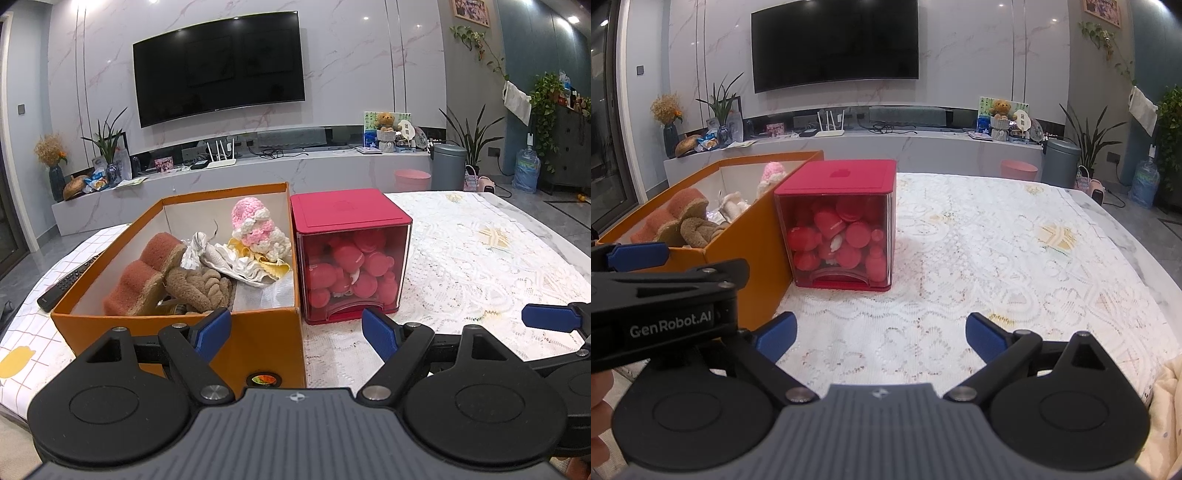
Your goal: Organize soft objects
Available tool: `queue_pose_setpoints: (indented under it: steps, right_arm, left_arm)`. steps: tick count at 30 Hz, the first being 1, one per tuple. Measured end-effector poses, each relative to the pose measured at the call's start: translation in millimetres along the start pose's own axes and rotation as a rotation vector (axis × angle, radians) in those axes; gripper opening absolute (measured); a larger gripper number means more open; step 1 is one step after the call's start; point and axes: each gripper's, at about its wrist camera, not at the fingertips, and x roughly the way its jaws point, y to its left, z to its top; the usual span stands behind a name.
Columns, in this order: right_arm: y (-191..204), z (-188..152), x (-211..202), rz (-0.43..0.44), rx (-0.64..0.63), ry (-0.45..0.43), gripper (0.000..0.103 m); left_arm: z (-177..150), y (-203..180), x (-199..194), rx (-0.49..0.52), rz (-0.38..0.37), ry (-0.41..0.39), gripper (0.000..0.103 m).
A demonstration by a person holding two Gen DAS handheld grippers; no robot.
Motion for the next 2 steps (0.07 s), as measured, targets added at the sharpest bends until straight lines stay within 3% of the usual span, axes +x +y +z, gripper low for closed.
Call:
queue_pose_setpoints:
  steps: [2]
  right_arm:
    - [0.1,0.0,0.0,0.0,0.0,0.0,0.096]
  left_arm:
    - [-0.4,0.2,-0.1,0.0,0.001,-0.001,0.094]
